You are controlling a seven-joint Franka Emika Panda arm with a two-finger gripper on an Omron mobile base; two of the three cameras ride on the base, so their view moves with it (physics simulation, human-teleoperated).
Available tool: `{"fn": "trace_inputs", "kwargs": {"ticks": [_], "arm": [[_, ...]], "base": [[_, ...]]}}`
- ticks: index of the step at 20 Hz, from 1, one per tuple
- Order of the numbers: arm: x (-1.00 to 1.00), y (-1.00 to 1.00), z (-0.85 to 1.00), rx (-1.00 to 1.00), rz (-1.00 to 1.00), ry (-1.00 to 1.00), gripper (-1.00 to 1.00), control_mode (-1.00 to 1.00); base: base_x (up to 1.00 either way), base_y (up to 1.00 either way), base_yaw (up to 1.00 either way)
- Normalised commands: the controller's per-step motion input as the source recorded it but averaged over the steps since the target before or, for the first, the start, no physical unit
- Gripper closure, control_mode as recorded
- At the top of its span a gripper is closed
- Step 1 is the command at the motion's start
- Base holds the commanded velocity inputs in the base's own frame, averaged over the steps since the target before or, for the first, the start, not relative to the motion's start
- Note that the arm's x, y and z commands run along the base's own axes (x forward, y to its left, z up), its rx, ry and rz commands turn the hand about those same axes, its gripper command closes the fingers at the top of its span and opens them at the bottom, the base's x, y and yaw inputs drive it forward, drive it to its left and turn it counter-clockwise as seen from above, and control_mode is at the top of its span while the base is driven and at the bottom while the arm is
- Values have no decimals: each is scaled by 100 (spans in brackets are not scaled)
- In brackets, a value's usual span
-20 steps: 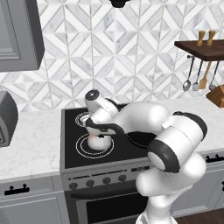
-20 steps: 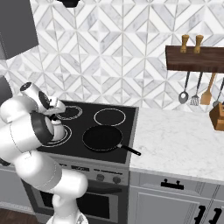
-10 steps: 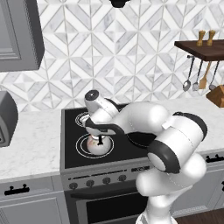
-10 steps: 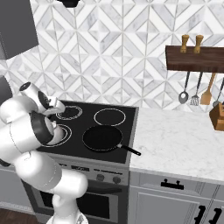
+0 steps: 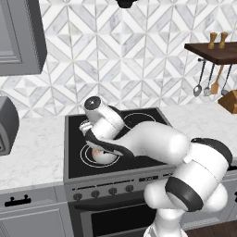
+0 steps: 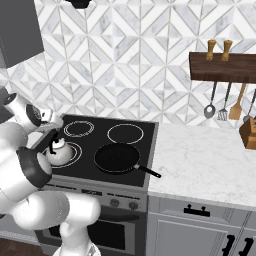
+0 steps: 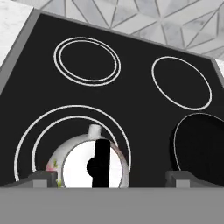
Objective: Pick the kettle from the counter and place it on a stove burner. Then turn the burner on.
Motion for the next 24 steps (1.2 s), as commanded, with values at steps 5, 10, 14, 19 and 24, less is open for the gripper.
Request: {"fn": "trace_inputs", "kwargs": {"ticks": [5,10,14,19,24], "arm": [[-67,66,0,0,6,0,-100,-100],[-28,38,-16,0,2,0,-100,-100],[-28,29,-16,0,1,-1,-100,-100],[-20,22,-15,-1,0,-2,-100,-100],[-10,7,-19,-1,0,-8,-100,-100]], "base": [[0,0,0],[0,0,0],[0,0,0],[0,0,0],[0,0,0]]}}
